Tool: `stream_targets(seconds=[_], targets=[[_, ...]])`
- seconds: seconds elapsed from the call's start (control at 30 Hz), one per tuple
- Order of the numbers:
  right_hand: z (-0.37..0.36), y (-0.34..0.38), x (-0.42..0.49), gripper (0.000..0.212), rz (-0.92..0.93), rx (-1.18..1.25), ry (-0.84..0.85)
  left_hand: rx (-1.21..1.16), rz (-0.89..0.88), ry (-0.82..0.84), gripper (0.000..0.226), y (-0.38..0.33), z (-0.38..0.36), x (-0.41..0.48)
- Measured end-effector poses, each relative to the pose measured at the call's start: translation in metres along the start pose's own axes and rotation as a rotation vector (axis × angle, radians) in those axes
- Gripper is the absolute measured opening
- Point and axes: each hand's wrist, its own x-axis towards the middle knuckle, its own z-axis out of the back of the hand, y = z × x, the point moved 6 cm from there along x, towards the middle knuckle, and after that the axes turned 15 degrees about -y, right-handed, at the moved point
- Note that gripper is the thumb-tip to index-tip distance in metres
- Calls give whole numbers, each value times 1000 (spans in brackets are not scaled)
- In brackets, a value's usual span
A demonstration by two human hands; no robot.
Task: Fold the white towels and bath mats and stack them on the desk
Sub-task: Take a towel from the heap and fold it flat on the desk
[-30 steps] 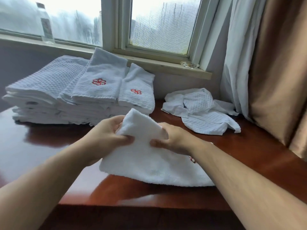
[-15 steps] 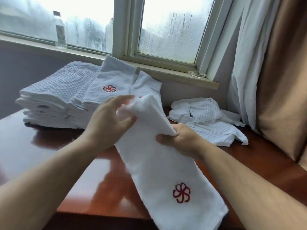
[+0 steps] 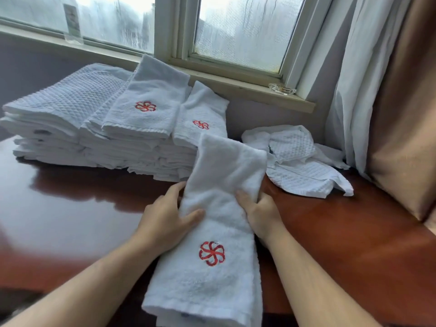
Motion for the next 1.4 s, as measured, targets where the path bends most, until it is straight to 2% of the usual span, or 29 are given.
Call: stream_targets(seconds=[0.07, 0.17, 0.3, 0.4, 0.6, 0.7, 0.77, 0.83, 1.0, 1.1, 1.27, 1.33, 1.4], targets=[[0, -2, -1, 22, -2, 12, 15, 3, -1, 25, 79, 3, -3, 1], [-2, -2, -2, 21, 26, 4, 24, -9, 21, 98, 63, 4, -6, 2], [-15, 3, -6, 28, -143, 146, 216, -128, 64, 203, 41, 3, -7, 3], [-16, 18, -6, 29, -117, 151, 192, -328, 78, 232, 30, -3, 1, -1], [-41, 87, -18, 12, 37, 299, 182, -766, 169, 199, 35, -19, 43, 3], [-73, 132, -16, 16, 63, 406, 208, -885, 221, 223, 46, -14, 72, 11], [-103, 162, -11, 27, 81, 470, 234, -850, 216, 251, 45, -5, 92, 19], [-138, 191, -3, 29, 101, 490, 258, -808, 207, 226, 40, 7, 116, 33], [-236, 248, 24, 23, 128, 482, 345, -763, 230, -19, 42, 38, 191, 95], [-294, 269, 44, 27, 140, 490, 390, -645, 200, -182, 33, 55, 234, 141], [-372, 288, 99, 41, 120, 532, 353, -512, 194, -264, 32, 71, 277, 219], [-398, 273, 131, 44, 114, 376, 292, -216, 218, -277, 34, 85, 279, 248], [-415, 240, 159, 44, 166, 13, 200, 217, 242, -245, 46, 104, 270, 266]])
